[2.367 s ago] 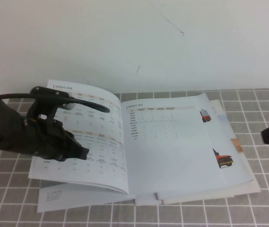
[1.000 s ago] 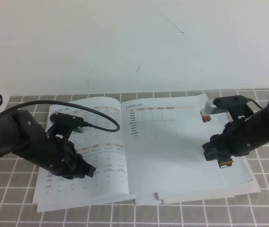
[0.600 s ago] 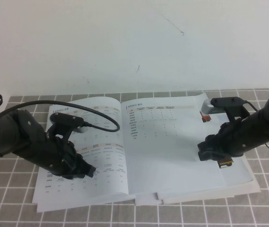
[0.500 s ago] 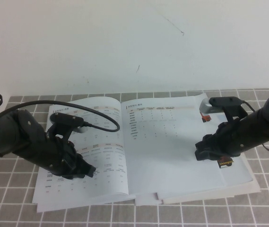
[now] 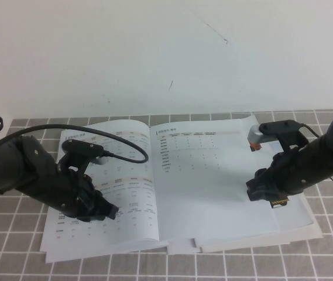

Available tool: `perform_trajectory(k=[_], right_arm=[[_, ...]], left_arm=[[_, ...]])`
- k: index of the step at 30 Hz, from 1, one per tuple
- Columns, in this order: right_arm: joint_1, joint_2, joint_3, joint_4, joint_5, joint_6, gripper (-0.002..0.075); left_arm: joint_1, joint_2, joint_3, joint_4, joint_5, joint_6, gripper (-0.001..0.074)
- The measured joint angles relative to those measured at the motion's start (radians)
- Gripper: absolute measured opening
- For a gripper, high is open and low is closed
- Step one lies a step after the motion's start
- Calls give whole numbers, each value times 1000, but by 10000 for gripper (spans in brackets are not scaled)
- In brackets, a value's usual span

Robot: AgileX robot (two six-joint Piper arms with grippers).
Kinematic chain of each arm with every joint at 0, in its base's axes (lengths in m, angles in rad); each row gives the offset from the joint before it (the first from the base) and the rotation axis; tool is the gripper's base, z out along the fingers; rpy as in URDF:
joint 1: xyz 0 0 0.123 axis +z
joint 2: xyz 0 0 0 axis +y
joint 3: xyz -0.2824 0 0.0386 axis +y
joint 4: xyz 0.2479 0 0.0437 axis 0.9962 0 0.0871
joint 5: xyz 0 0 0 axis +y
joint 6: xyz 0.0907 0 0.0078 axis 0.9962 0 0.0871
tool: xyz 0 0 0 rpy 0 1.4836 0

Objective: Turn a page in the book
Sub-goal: Open the closed book

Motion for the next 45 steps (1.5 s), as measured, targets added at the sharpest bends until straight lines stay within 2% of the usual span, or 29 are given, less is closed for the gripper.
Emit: perform_trajectory(k=[6, 32, 45], right_arm=[[0, -2, 0, -52, -15, 35, 312], [0, -6, -2, -55, -16, 48, 312], [0, -24, -69, -70, 57, 44, 312]], left_arm=[[0, 0, 0, 0, 0, 0, -4], [0, 0, 0, 0, -2, 0, -4], [0, 0, 0, 0, -7, 0, -4]])
